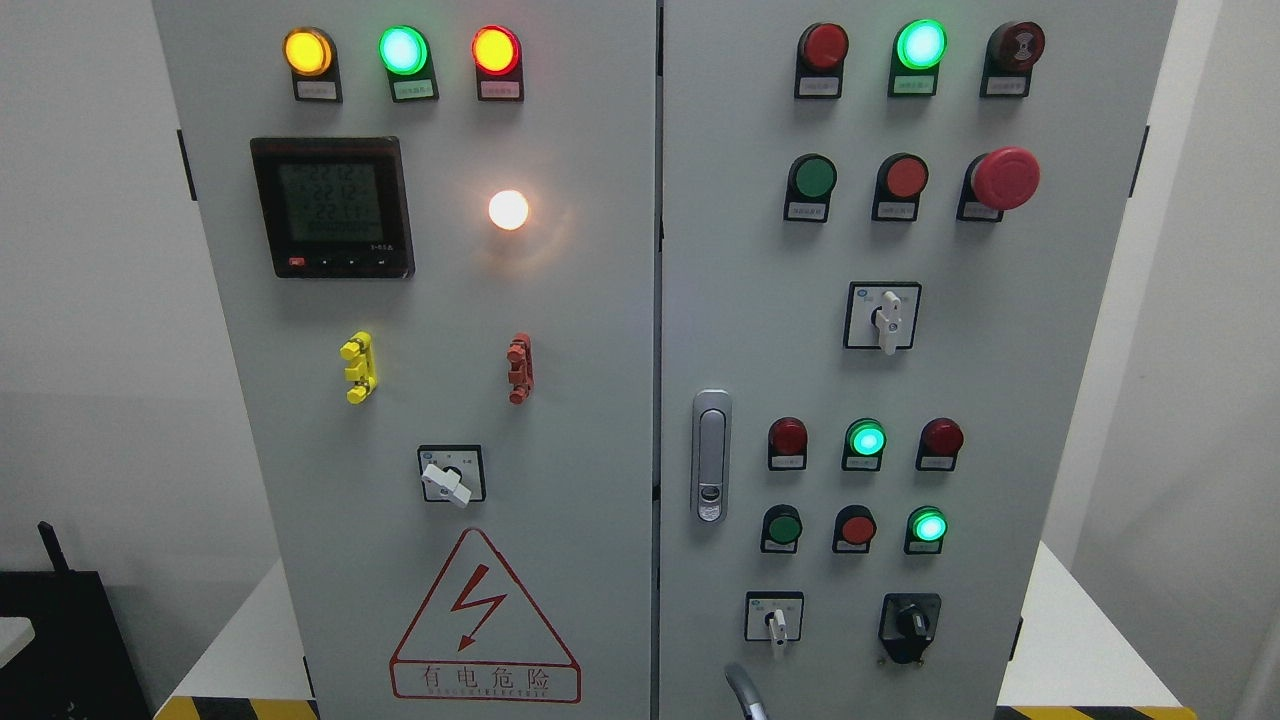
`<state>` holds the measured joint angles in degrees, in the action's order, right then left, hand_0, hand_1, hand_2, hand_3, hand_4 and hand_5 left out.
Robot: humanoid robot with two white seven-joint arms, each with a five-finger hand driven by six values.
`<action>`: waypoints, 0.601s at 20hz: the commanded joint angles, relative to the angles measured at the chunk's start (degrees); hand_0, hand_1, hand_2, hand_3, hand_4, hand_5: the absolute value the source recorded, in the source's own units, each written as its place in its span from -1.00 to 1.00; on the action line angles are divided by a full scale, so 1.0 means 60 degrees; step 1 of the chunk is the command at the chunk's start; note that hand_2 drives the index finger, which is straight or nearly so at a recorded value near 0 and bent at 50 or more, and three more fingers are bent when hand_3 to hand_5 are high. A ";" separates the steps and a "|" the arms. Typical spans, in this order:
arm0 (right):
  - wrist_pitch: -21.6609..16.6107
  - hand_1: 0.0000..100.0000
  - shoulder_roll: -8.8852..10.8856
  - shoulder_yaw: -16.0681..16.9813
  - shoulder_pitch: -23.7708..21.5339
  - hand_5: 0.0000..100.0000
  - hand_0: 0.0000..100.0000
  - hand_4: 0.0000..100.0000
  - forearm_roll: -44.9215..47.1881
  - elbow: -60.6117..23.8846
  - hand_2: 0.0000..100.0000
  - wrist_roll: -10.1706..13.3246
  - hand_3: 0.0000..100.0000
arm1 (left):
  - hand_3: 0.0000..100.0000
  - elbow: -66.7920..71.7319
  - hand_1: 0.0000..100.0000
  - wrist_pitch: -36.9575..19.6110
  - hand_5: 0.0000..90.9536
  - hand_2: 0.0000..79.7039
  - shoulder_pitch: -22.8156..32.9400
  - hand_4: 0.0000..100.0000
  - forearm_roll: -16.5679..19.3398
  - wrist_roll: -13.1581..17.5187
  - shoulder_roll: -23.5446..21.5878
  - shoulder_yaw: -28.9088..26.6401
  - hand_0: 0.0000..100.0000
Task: Release door handle
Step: 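Raise the right hand up toward the silver door handle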
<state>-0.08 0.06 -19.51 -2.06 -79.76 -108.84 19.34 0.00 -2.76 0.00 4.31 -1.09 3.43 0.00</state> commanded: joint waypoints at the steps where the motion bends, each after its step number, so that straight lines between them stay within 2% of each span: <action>1: 0.0159 -0.47 -0.0141 0.0058 0.0299 1.00 -0.47 0.81 -0.0139 0.0196 -1.00 -0.0249 0.96 | -1.00 0.0088 -0.22 -0.0008 -1.00 -1.00 -0.0029 -1.00 0.0000 -0.0008 0.0000 -0.0015 -0.76; 12: 0.0481 -0.48 -0.0317 0.0043 0.0899 1.00 -0.46 0.81 -0.0065 0.0606 -1.00 -0.0323 0.96 | -1.00 0.0088 -0.22 -0.0008 -1.00 -1.00 -0.0029 -1.00 0.0000 -0.0008 0.0000 -0.0015 -0.76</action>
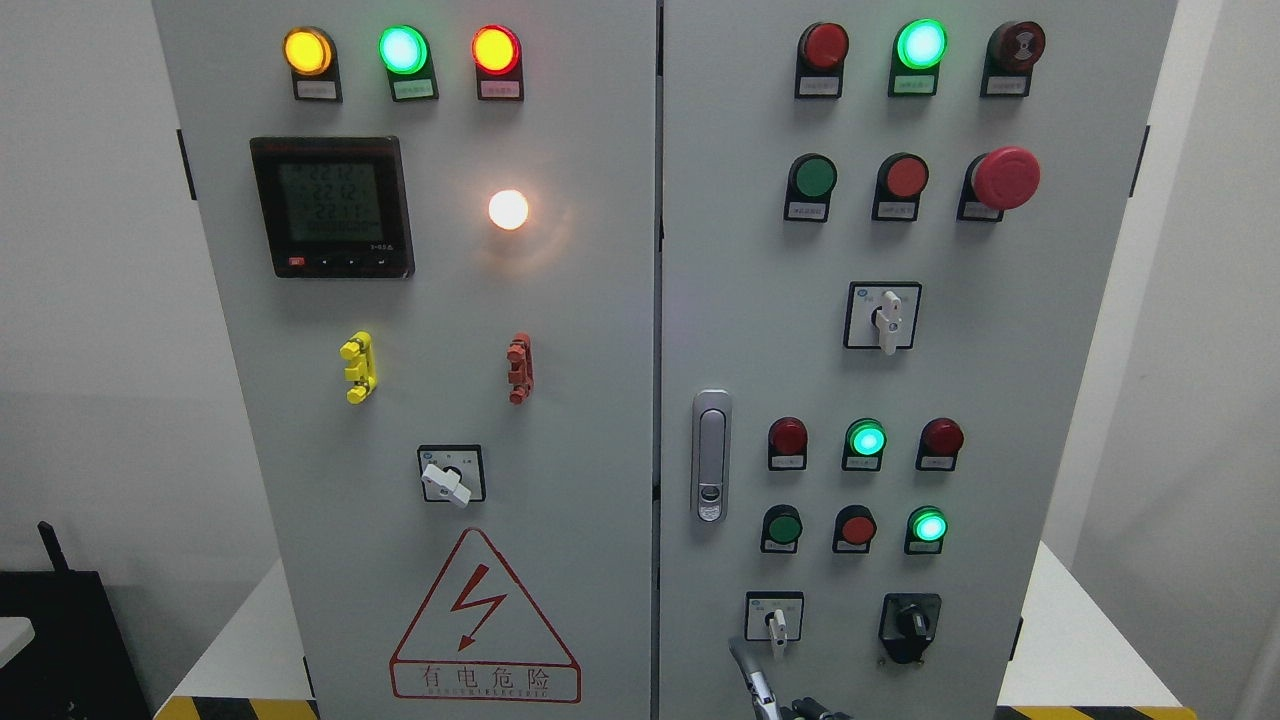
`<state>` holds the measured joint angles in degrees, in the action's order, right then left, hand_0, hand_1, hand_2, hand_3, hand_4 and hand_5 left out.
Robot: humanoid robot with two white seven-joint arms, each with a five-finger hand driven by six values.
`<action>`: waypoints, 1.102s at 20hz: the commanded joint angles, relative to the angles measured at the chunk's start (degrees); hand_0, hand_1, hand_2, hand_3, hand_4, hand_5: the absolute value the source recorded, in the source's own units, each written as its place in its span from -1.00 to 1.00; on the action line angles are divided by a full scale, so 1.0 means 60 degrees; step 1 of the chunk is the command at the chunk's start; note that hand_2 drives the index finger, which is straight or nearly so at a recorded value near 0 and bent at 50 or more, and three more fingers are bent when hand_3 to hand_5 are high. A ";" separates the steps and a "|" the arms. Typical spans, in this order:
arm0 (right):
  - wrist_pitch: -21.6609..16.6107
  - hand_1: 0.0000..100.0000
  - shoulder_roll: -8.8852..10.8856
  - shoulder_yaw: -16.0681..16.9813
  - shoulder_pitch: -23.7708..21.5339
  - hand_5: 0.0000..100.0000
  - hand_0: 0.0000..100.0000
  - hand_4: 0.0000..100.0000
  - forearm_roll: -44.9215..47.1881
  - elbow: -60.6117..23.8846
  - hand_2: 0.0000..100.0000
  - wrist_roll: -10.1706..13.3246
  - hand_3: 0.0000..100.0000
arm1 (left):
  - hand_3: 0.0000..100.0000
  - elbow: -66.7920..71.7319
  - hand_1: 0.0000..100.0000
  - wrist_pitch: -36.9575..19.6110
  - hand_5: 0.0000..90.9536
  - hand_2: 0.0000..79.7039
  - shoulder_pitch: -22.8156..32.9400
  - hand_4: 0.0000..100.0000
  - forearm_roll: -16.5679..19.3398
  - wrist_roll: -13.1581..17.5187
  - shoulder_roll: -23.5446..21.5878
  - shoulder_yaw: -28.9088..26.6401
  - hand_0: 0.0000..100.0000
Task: Release door handle
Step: 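Raise the right hand up toward the silver door handle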
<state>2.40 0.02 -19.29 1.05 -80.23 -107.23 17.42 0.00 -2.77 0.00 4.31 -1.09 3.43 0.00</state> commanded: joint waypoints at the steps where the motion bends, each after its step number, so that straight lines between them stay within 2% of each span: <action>1: 0.0069 -0.48 -0.0312 0.0008 0.0440 1.00 -0.46 0.81 0.0012 0.0381 -1.00 -0.0018 0.96 | -1.00 0.0088 -0.22 -0.0008 -1.00 -1.00 -0.0029 -1.00 0.0000 -0.0008 0.0000 -0.0014 -0.76; 6: 0.0084 -0.48 -0.0326 0.0022 0.0573 1.00 -0.46 0.81 0.0056 0.0498 -1.00 -0.0238 0.96 | -1.00 0.0088 -0.22 -0.0008 -1.00 -1.00 -0.0029 -1.00 0.0000 -0.0008 0.0000 -0.0014 -0.76; 18: 0.0099 -0.48 -0.0370 0.0022 0.0778 1.00 -0.46 0.81 0.0086 0.0601 -1.00 -0.0238 0.96 | -1.00 0.0088 -0.22 -0.0008 -1.00 -1.00 -0.0029 -1.00 0.0000 -0.0008 0.0000 -0.0014 -0.76; 22: 0.0816 -0.48 -0.0399 -0.0109 0.0983 1.00 -0.46 0.81 0.0144 0.0630 -1.00 -0.0311 0.96 | -1.00 0.0088 -0.22 -0.0008 -1.00 -1.00 -0.0029 -1.00 0.0000 -0.0008 0.0000 -0.0014 -0.76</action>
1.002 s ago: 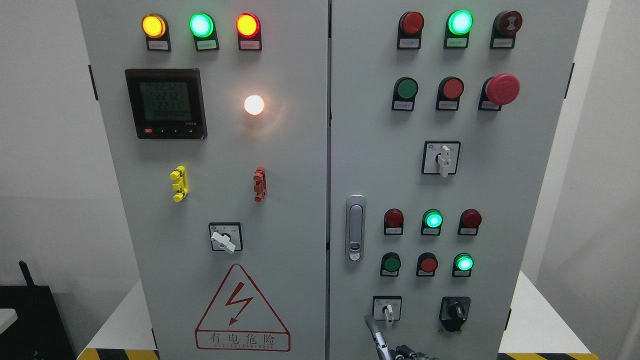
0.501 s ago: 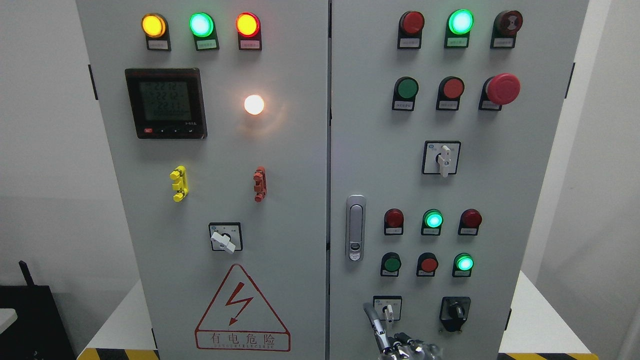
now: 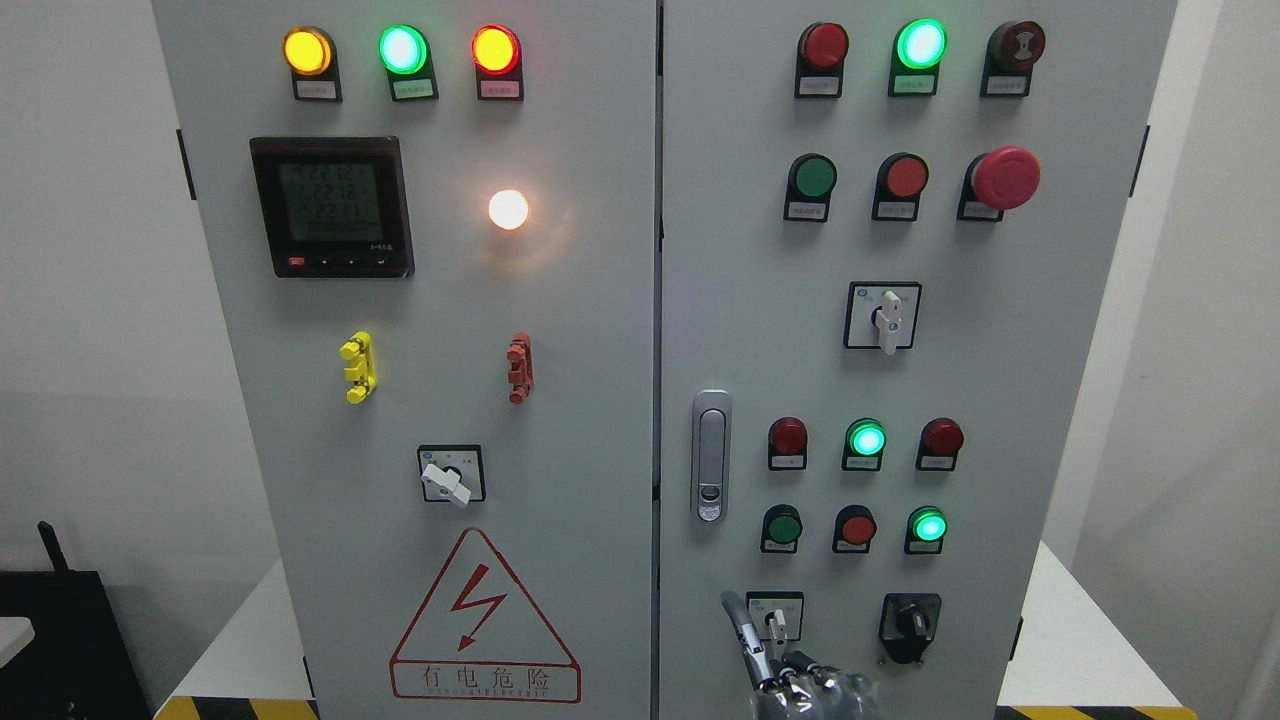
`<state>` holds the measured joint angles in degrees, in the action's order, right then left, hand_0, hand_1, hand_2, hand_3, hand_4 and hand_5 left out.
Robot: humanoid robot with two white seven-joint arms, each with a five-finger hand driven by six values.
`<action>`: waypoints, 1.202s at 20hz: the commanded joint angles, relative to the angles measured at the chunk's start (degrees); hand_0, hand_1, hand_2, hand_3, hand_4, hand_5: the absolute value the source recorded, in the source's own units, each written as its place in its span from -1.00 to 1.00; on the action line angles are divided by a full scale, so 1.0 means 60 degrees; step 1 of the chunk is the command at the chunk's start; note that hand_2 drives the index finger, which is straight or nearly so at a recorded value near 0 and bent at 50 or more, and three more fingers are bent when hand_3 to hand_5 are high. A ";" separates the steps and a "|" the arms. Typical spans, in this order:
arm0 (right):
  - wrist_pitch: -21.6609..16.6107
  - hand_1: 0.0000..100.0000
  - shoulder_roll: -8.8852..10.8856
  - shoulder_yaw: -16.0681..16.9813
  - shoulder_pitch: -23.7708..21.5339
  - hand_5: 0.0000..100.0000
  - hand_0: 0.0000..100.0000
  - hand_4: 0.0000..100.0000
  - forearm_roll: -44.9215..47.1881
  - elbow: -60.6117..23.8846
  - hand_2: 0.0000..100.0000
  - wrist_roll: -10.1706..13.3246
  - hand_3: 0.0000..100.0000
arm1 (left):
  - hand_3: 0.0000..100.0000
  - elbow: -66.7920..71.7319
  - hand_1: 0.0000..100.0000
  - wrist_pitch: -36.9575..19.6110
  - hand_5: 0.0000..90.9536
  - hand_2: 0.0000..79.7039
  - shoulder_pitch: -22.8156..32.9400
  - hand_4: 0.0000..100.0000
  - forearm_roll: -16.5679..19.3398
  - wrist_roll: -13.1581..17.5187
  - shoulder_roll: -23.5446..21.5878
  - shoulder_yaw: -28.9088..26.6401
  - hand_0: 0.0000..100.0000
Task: Release door handle
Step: 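Raise the right hand up toward the silver door handle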
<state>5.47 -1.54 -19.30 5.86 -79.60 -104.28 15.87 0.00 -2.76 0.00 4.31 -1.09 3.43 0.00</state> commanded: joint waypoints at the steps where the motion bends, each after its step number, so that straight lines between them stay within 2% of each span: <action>1: 0.0318 -0.48 -0.0198 -0.0109 0.0209 1.00 -0.46 0.81 0.0067 0.0139 -1.00 -0.0140 0.96 | -1.00 0.0088 -0.22 -0.0008 -1.00 -1.00 -0.0029 -1.00 0.0000 -0.0008 0.0000 -0.0014 -0.76; 14: 0.0275 -0.48 -0.0286 -0.0226 0.0604 1.00 -0.45 0.80 0.0112 0.0212 -1.00 -0.0214 0.94 | -1.00 0.0088 -0.22 -0.0008 -1.00 -1.00 -0.0029 -1.00 0.0000 -0.0008 0.0000 -0.0014 -0.76; 17: 0.0275 -0.48 -0.0330 -0.0211 0.0722 1.00 -0.45 0.80 0.0112 0.0227 -1.00 -0.0492 0.94 | -1.00 0.0088 -0.22 -0.0008 -1.00 -1.00 -0.0029 -1.00 0.0000 -0.0008 0.0000 -0.0014 -0.76; 24: 0.0275 -0.48 -0.0359 -0.0211 0.0883 1.00 -0.45 0.80 0.0112 0.0329 -1.00 -0.0521 0.94 | -1.00 0.0088 -0.22 -0.0008 -1.00 -1.00 -0.0029 -1.00 0.0000 -0.0008 0.0000 -0.0014 -0.76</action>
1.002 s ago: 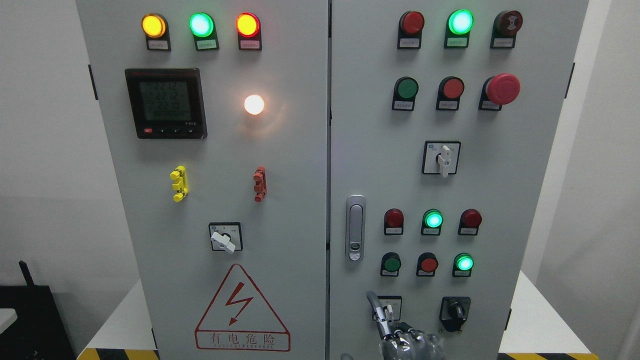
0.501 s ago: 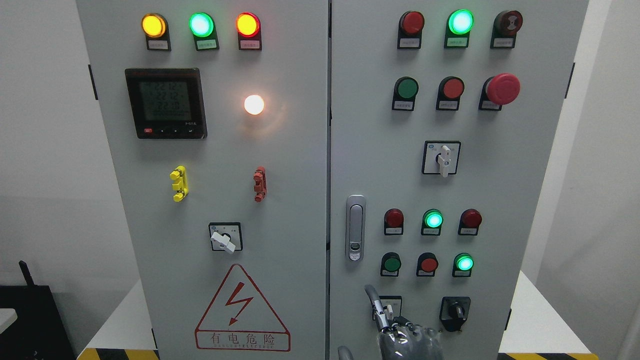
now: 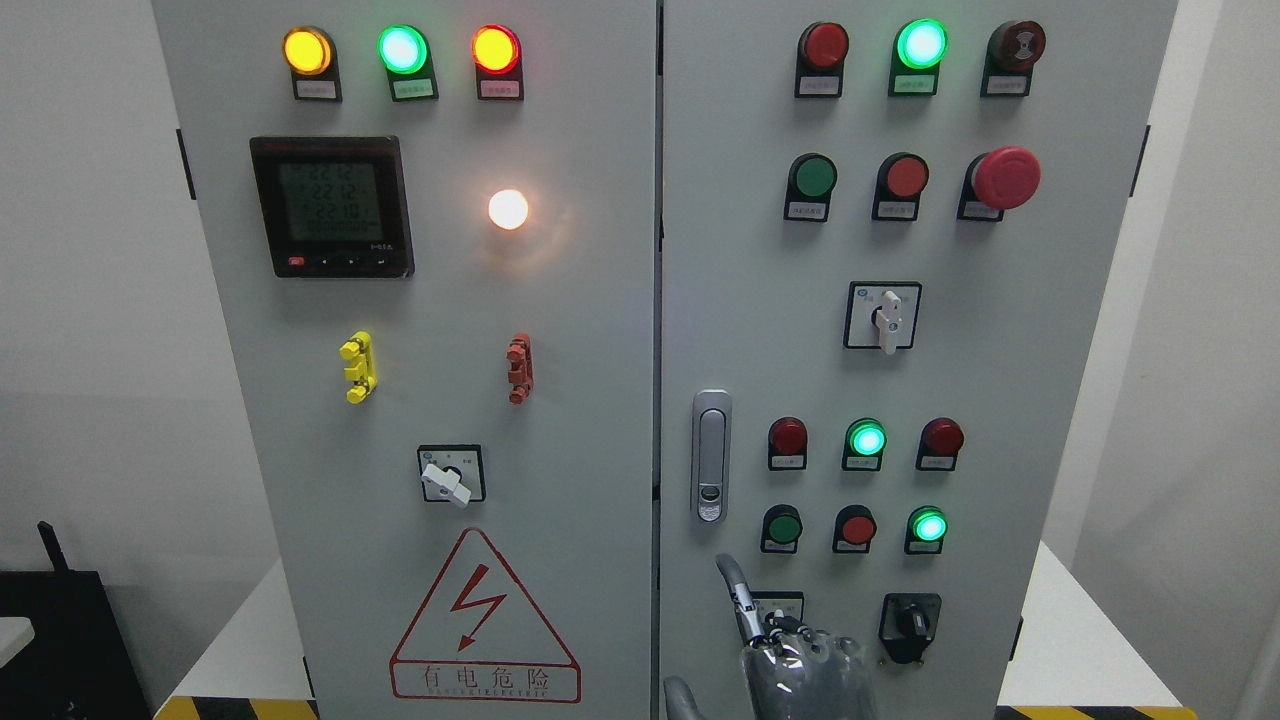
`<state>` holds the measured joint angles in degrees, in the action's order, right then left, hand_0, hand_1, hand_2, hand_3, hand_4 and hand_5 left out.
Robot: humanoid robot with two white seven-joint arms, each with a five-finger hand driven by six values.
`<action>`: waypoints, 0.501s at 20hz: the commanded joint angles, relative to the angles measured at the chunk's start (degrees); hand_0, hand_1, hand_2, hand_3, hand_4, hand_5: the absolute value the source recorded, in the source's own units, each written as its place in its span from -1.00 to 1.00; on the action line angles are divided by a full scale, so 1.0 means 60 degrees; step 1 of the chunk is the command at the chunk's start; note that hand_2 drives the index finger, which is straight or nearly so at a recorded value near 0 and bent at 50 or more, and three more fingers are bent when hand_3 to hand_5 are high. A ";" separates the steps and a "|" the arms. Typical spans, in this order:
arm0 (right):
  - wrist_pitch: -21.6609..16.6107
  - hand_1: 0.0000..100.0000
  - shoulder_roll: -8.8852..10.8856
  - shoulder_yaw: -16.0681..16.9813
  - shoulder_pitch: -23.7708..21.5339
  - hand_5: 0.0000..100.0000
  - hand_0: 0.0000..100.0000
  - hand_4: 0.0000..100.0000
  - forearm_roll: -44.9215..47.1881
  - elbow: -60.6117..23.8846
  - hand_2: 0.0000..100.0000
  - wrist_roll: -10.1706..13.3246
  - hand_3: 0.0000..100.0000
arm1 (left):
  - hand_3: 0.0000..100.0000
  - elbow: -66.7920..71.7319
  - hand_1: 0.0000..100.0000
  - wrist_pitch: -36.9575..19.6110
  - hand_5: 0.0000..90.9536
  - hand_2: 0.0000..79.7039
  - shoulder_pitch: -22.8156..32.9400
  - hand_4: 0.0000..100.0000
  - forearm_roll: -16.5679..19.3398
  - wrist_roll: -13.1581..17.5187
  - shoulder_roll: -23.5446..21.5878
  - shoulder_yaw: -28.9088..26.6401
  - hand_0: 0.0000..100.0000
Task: Release door handle
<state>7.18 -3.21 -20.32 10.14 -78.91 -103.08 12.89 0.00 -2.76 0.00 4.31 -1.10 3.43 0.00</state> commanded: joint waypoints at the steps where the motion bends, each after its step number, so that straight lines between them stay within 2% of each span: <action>1: -0.0010 -0.48 -0.0124 -0.0042 0.0258 1.00 -0.45 0.80 -0.0017 0.0174 -1.00 -0.0025 0.94 | -1.00 0.0088 -0.22 -0.0008 -1.00 -1.00 -0.0029 -1.00 0.0000 -0.0008 0.0000 -0.0015 -0.76; 7: 0.0005 -0.49 -0.0256 -0.0042 0.0493 1.00 -0.45 0.80 -0.0017 0.0481 -1.00 -0.0039 0.95 | -1.00 0.0088 -0.22 -0.0008 -1.00 -1.00 -0.0029 -1.00 0.0000 -0.0008 0.0000 -0.0015 -0.76; 10: 0.0020 -0.49 -0.0256 -0.0027 0.0566 1.00 -0.45 0.80 -0.0002 0.0540 -1.00 -0.0258 0.95 | -1.00 0.0088 -0.22 -0.0008 -1.00 -1.00 -0.0029 -1.00 0.0000 -0.0008 0.0000 -0.0015 -0.76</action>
<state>7.17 -3.96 -20.45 12.44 -78.97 -101.67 12.14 0.00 -2.76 0.00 4.31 -1.10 3.43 0.00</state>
